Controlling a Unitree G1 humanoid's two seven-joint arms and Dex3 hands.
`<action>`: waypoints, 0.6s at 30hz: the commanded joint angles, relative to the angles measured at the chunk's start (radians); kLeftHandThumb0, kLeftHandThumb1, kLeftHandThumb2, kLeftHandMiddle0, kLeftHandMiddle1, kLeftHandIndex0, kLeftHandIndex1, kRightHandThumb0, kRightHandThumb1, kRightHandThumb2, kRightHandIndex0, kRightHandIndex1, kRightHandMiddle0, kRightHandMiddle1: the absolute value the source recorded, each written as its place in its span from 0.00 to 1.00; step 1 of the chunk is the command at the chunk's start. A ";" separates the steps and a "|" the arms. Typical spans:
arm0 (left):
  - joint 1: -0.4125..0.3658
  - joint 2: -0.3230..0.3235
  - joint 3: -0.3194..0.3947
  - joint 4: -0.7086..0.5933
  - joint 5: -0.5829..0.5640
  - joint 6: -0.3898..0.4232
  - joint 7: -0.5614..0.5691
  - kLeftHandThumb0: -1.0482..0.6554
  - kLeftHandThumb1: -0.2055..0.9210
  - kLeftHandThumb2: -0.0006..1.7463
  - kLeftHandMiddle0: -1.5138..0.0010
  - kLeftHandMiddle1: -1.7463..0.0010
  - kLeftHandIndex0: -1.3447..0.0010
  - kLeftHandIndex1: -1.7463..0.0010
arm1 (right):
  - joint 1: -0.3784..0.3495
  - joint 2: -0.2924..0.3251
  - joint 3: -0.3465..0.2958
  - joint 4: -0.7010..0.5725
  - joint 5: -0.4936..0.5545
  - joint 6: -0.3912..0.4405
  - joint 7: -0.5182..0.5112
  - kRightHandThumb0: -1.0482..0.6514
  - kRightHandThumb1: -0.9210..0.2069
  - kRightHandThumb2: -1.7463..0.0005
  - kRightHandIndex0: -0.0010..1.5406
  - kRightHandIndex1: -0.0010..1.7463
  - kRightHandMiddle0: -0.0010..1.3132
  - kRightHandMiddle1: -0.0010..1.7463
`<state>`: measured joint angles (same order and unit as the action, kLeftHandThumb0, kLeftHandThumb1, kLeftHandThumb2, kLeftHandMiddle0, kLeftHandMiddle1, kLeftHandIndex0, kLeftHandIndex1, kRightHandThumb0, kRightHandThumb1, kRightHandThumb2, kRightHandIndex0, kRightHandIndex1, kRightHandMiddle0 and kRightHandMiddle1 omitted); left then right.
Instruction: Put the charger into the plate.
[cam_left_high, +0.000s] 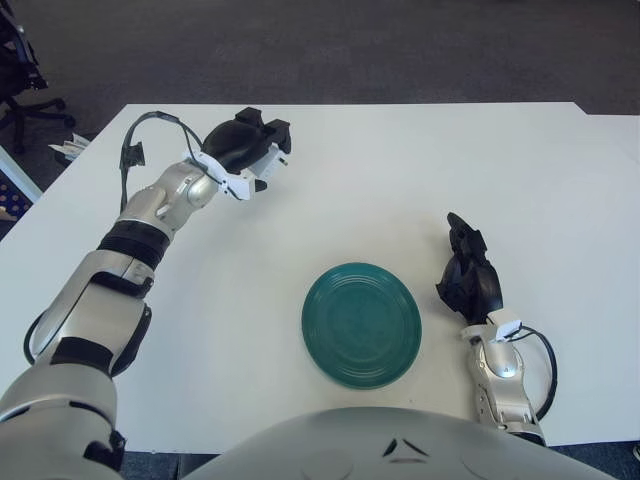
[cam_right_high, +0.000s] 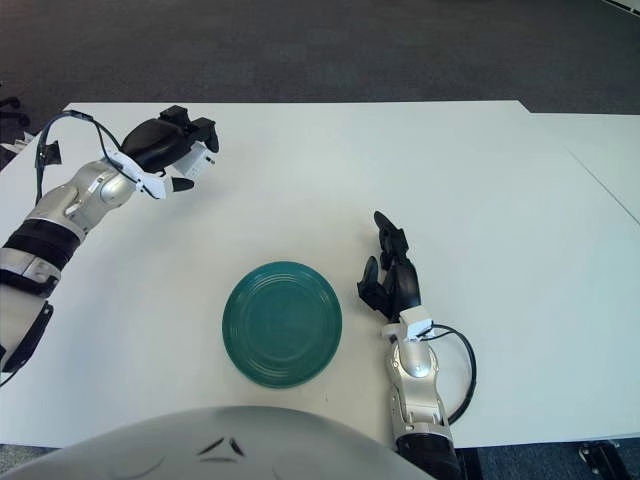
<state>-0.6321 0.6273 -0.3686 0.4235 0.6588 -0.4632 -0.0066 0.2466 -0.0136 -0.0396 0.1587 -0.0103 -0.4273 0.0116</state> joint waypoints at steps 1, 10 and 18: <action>0.019 0.028 0.040 -0.078 -0.012 0.029 -0.046 0.61 0.27 0.90 0.51 0.00 0.55 0.02 | 0.051 0.005 -0.002 0.129 0.009 0.071 0.004 0.11 0.00 0.44 0.06 0.00 0.00 0.23; 0.066 0.032 0.054 -0.222 0.022 0.026 -0.074 0.61 0.26 0.91 0.50 0.00 0.56 0.01 | 0.051 0.005 0.000 0.132 0.006 0.067 0.009 0.11 0.00 0.44 0.06 0.00 0.00 0.23; 0.203 -0.018 0.029 -0.396 -0.008 0.020 -0.123 0.61 0.23 0.93 0.49 0.00 0.55 0.00 | 0.056 0.006 0.003 0.120 0.001 0.073 0.009 0.11 0.00 0.44 0.06 0.00 0.00 0.22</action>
<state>-0.4789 0.6225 -0.3279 0.0805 0.6695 -0.4499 -0.0887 0.2423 -0.0134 -0.0390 0.1651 -0.0107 -0.4309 0.0206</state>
